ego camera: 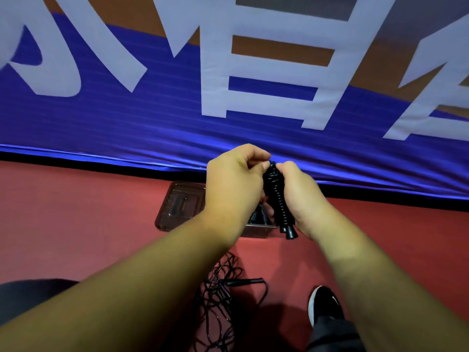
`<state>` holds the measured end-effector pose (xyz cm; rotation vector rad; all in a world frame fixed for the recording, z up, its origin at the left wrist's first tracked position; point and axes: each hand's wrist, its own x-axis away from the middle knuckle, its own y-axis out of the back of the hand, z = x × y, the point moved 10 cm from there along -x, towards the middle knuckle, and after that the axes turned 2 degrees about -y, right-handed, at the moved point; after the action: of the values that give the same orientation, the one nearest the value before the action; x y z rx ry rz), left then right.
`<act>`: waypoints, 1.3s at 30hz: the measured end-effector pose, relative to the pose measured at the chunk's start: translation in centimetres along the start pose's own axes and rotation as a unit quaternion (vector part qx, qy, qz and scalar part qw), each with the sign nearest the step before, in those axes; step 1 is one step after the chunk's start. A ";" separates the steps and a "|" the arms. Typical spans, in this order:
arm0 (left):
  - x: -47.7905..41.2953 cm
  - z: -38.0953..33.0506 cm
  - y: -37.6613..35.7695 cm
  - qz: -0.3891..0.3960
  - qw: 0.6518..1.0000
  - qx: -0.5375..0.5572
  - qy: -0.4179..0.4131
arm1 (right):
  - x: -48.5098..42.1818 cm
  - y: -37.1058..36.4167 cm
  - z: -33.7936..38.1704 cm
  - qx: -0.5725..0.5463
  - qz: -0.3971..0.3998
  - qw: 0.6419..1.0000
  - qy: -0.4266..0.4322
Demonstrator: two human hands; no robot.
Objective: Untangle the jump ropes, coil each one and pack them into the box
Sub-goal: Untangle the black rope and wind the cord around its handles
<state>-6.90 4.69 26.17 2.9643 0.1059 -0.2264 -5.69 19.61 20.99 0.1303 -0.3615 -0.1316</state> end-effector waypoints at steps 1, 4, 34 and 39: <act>0.0 -0.6 0.0 0.000 0.999 -0.046 -0.030 | 0.1 0.2 0.2 0.035 -0.012 0.999 0.004; -0.2 -1.1 -0.2 0.005 0.992 -0.110 -0.065 | 0.1 0.5 0.7 0.091 -0.038 0.995 0.020; -1.3 5.9 -1.0 -0.020 0.930 0.255 0.263 | -0.7 -1.5 2.6 0.065 -0.071 0.988 0.123; -1.8 5.6 0.0 -0.049 0.946 0.219 0.232 | -0.5 -1.3 2.8 0.054 -0.083 0.988 0.120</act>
<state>-9.53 3.61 20.96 3.3924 0.2956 0.5128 -7.27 18.07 23.21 0.2815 -0.1164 -0.2579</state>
